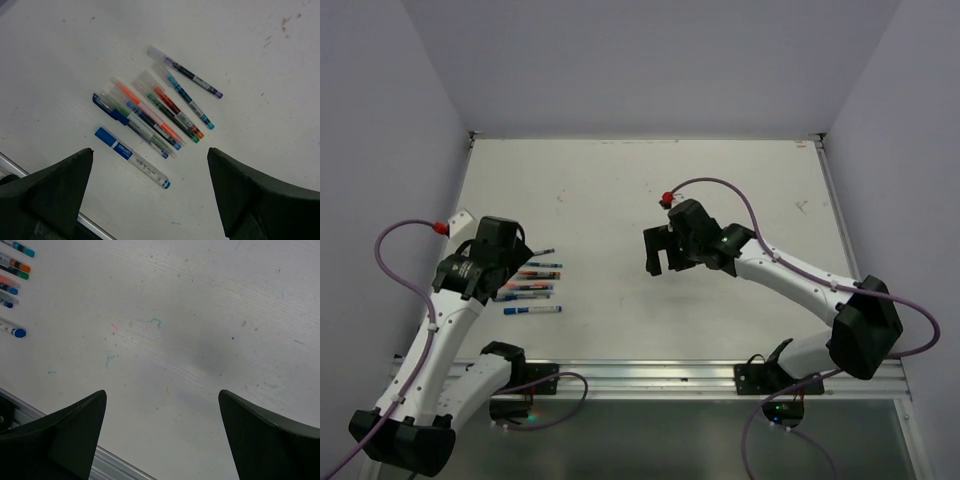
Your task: Open the pen caps
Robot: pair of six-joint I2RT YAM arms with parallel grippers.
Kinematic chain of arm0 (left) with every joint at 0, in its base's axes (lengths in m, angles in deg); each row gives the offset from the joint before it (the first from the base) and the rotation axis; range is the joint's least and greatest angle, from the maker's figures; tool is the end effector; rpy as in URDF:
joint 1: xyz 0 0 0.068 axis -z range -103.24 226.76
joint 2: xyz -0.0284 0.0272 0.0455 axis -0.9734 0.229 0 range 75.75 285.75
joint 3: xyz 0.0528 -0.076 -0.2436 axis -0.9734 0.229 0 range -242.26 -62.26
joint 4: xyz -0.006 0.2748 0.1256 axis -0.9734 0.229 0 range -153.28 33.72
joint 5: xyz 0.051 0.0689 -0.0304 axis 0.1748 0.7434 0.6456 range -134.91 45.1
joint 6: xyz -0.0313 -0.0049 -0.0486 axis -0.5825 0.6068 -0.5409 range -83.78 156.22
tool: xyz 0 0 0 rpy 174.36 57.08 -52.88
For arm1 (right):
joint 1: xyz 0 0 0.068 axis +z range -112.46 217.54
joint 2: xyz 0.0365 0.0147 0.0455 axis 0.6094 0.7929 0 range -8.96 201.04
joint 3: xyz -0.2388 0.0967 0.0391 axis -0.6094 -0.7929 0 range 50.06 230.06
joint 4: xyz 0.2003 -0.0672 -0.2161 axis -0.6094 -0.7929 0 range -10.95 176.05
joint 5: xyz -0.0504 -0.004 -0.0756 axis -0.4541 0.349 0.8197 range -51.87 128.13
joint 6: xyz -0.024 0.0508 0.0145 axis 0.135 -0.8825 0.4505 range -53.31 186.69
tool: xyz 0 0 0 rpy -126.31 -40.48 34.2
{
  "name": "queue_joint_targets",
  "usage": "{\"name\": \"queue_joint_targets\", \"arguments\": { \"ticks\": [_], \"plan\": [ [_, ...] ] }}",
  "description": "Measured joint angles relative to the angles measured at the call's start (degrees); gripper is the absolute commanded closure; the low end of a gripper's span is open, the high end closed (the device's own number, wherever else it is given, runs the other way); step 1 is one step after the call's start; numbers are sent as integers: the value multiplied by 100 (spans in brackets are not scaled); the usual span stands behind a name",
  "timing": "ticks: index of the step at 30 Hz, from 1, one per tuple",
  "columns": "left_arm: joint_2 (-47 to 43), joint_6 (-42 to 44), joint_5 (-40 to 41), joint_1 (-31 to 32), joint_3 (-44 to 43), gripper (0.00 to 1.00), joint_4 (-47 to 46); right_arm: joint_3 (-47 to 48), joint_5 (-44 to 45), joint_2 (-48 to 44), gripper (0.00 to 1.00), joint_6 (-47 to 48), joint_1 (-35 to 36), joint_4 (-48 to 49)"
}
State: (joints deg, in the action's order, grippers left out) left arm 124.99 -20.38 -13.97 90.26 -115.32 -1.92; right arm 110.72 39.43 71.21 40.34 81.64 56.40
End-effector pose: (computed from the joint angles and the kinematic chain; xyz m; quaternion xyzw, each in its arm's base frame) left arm 0.1977 -0.0255 0.2905 -0.4093 0.8333 0.0549 0.3676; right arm 0.2479 0.2388 0.2340 -0.1406 0.9265 0.1926 0.2912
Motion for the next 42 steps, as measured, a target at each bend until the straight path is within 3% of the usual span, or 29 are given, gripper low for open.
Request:
{"name": "queue_joint_targets", "arguments": {
  "ticks": [6, 14, 23, 32, 37, 42],
  "plan": [
    [-9, -105, 234, 0, -146, 0, 192, 341, 267, 577, 2, 131, 461, 186],
    [22, -396, 911, 0, -649, 0, 776, 522, -33, 944, 14, 472, 1126, 1001],
    [-22, -562, 1121, 0, -675, 0, 1187, 1287, -704, 1956, 36, 1187, 1864, 1606],
    [-125, -752, 1132, 0, -675, 0, 1305, 1491, -1246, 2935, 53, 1784, 2006, 2277],
    [-39, -793, 1128, 0, -675, 0, 1311, 1823, -1434, 3318, 55, 2006, 2083, 2531],
    [-101, -793, 1123, 0, -673, 0, 1307, 2245, -1495, 3740, 67, 2286, 2184, 2653]
  ]
}}
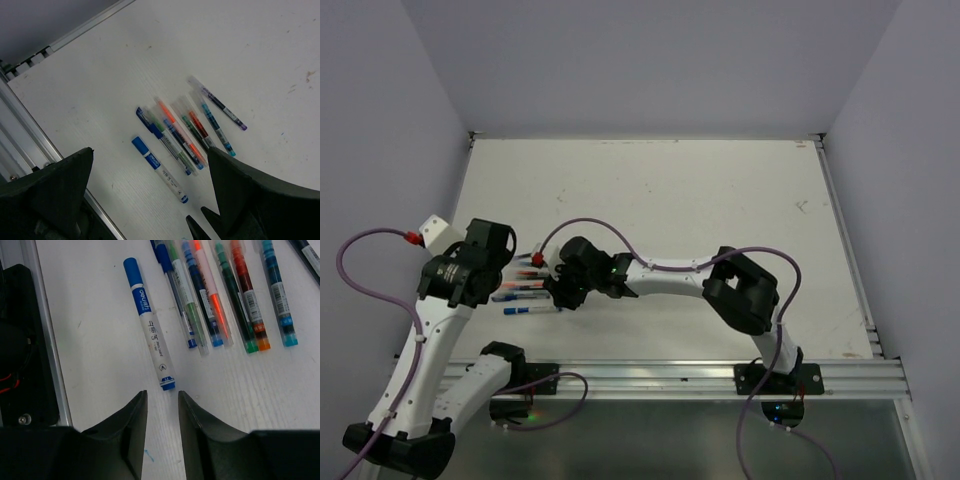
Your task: Open the pen caps
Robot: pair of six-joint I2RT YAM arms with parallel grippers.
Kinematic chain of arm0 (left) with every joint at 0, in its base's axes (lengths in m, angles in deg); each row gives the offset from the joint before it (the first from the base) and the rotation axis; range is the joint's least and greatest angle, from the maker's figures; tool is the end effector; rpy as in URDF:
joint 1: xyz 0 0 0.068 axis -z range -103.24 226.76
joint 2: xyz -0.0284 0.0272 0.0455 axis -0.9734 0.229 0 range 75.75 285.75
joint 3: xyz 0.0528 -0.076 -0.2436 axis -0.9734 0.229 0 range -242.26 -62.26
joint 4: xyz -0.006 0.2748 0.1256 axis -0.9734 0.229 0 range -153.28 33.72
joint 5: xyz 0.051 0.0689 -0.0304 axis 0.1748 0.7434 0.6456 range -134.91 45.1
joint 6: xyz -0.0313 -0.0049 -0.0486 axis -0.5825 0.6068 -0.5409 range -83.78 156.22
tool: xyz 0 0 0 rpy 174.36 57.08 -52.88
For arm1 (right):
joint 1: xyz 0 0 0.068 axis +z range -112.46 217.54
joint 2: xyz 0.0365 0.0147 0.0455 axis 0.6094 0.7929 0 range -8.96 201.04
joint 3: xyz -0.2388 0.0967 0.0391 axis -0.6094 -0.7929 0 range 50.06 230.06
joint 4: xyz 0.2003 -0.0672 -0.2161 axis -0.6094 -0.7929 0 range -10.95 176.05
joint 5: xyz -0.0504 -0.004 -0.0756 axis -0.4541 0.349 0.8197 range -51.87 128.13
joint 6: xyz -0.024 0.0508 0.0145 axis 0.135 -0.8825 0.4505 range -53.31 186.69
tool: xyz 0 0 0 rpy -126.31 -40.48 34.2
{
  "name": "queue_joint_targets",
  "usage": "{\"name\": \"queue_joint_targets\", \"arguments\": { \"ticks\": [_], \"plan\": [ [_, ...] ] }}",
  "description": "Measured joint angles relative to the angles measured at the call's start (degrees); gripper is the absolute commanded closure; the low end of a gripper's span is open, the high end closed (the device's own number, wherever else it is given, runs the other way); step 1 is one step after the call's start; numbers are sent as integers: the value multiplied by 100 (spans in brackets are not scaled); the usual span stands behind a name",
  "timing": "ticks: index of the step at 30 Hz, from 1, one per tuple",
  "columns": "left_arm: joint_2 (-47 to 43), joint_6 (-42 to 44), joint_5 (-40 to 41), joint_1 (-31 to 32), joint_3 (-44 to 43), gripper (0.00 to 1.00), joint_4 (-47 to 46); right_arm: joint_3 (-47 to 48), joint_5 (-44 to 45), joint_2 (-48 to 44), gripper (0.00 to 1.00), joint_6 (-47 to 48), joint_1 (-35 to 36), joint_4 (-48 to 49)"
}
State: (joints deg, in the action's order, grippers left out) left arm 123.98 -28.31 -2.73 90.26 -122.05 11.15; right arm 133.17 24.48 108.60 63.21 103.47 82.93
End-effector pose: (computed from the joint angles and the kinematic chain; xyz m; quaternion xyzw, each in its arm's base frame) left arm 0.1724 -0.0127 0.3243 -0.4669 0.7822 0.1340 0.3902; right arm 0.1944 0.4591 0.1531 -0.5066 0.7345 0.3374 0.2999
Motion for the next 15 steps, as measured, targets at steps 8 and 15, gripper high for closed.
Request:
{"name": "queue_joint_targets", "arguments": {
  "ticks": [8, 15],
  "plan": [
    [-173, 2, -57, 0, 0, 0, -15, 262, 2, 380, 68, 345, 94, 61],
    [-234, -98, -179, 0, 0, 0, -15, 378, 26, 557, 69, 555, 223, 68]
  ]
}}
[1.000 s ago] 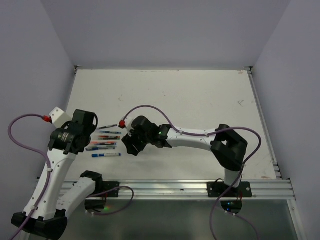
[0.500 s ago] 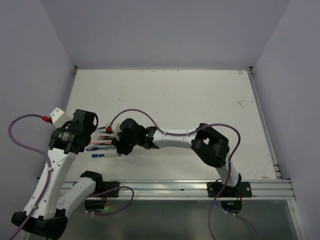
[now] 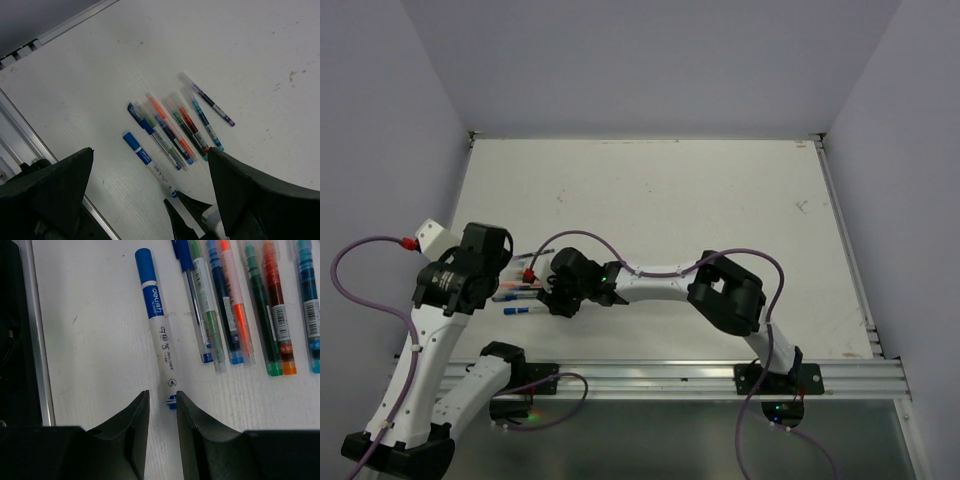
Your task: Open the pen caps
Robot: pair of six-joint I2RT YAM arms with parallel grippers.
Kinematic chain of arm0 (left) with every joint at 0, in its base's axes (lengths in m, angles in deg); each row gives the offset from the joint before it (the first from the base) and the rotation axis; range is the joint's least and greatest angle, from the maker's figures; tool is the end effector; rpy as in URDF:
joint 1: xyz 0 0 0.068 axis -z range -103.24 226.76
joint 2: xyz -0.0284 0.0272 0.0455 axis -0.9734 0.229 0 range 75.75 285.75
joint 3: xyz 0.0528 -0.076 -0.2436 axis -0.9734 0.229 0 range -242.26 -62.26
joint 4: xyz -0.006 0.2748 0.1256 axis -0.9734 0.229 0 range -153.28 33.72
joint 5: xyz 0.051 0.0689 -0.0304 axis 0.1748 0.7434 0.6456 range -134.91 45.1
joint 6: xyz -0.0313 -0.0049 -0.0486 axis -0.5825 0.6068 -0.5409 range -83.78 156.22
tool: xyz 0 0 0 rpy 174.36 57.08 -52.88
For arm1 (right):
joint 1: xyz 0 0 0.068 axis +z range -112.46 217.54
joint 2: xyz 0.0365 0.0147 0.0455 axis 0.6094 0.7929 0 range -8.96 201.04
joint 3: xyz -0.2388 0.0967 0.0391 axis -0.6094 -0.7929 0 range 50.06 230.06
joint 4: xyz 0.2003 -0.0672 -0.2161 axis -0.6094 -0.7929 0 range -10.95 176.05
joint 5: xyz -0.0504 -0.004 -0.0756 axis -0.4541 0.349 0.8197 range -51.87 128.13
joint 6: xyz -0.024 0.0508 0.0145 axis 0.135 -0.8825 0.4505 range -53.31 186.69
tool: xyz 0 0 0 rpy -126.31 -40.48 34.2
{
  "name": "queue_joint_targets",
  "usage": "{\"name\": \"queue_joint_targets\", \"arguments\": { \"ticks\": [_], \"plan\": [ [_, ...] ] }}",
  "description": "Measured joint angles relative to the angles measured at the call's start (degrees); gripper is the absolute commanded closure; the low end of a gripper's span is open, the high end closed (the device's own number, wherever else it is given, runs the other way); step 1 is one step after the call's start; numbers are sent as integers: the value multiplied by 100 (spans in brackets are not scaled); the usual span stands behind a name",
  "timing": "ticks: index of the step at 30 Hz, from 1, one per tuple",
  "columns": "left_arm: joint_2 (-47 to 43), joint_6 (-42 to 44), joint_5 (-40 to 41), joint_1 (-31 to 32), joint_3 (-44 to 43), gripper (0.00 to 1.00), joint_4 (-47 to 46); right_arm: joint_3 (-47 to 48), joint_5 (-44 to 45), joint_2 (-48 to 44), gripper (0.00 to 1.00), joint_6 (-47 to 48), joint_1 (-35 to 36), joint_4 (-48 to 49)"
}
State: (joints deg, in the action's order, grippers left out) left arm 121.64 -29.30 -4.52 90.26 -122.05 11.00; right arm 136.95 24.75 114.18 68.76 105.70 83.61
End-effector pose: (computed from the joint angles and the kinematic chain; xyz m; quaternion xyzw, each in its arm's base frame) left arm 0.1643 -0.0118 0.3296 -0.4772 0.7767 0.1048 0.3974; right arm 0.1826 0.4811 0.1305 -0.5562 0.7033 0.3225 0.3033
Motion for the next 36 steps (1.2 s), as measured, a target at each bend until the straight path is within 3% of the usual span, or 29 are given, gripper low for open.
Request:
{"name": "queue_joint_targets", "arguments": {
  "ticks": [10, 17, 28, 36],
  "plan": [
    [116, -542, 129, 0, -70, 0, 44, 66, 48, 195, 74, 107, 160, 50],
    [501, -542, 203, 0, -214, 0, 0, 168, 295, 376, 75, 234, 181, 81],
    [240, -540, 201, 0, -214, 0, -46, 315, 623, 507, 83, 553, 267, 33],
    [195, -538, 195, 0, -214, 0, -52, 127, 621, 407, 82, 608, 282, 157]
  ]
}}
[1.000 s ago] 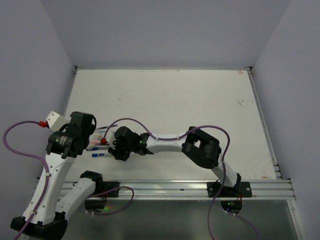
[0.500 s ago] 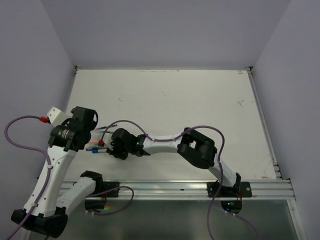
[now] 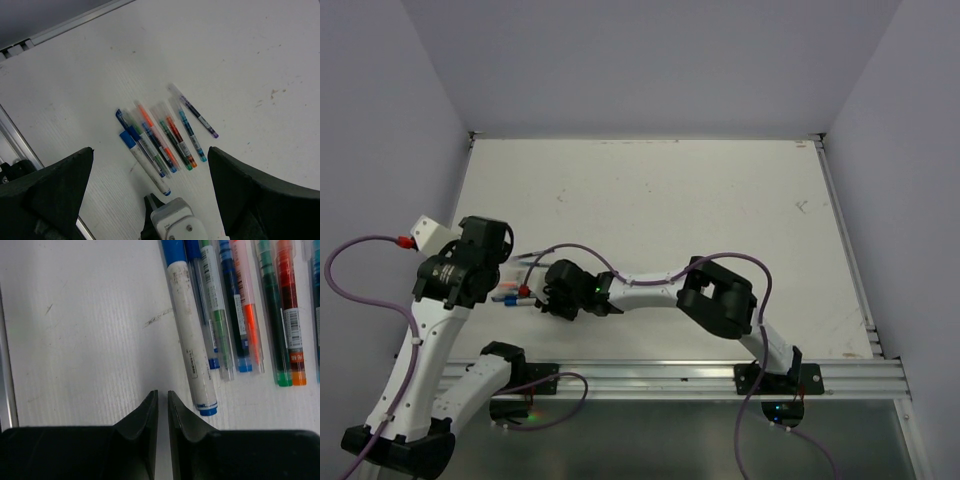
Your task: Open the pen caps
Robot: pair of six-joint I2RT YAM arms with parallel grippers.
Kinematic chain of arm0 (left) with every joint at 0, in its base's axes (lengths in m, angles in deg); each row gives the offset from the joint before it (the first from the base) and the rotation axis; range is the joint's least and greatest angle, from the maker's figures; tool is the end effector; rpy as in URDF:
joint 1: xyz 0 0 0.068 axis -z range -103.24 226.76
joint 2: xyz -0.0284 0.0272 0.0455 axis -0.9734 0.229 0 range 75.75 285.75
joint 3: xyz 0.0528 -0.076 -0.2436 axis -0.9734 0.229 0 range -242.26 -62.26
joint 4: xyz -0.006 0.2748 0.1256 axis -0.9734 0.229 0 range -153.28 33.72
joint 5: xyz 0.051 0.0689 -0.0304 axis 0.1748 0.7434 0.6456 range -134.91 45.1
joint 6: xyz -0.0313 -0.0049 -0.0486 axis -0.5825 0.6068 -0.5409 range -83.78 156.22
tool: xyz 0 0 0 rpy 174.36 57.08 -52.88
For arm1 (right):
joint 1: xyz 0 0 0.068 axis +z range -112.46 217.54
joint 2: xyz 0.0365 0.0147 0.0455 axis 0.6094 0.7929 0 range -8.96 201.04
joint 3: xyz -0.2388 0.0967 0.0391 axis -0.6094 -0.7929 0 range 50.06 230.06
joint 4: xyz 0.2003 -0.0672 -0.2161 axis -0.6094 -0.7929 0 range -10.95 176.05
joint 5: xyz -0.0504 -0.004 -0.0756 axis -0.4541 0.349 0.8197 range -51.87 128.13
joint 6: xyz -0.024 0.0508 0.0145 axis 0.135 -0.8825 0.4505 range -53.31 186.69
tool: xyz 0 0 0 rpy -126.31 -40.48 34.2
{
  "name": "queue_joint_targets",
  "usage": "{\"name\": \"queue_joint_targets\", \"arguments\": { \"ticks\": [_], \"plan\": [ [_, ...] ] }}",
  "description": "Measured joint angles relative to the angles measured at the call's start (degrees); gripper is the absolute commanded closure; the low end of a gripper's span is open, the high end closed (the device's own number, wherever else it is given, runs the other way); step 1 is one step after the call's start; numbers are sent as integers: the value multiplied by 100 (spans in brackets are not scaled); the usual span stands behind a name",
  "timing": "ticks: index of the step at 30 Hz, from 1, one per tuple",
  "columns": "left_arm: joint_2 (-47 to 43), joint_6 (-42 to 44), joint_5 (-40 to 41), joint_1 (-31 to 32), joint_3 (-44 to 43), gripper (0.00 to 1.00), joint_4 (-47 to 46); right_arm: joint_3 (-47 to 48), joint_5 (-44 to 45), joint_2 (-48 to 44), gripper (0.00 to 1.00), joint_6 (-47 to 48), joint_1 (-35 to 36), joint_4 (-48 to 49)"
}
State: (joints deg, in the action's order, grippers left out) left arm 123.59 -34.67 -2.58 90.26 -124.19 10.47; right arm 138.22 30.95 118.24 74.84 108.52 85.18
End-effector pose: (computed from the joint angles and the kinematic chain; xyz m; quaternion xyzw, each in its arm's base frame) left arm 0.1709 -0.0123 0.3378 -0.5151 0.7441 0.0942 0.4149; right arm 0.1653 0.4951 0.1049 -0.5963 0.6802 0.2686 0.3311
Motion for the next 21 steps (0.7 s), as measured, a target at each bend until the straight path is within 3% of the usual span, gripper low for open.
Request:
{"name": "queue_joint_targets", "arguments": {
  "ticks": [7, 11, 21],
  "plan": [
    [-50, 2, -2, 0, 17, 0, -44, -437, -4, -380, 80, -42, 2, 57],
    [-57, 0, -2, 0, 59, 0, -57, -516, 9, -555, 74, -61, 2, 125],
    [-61, 17, -17, 0, 72, 0, -87, 166, 199, -326, 66, 192, 2, -52]
  ]
}}
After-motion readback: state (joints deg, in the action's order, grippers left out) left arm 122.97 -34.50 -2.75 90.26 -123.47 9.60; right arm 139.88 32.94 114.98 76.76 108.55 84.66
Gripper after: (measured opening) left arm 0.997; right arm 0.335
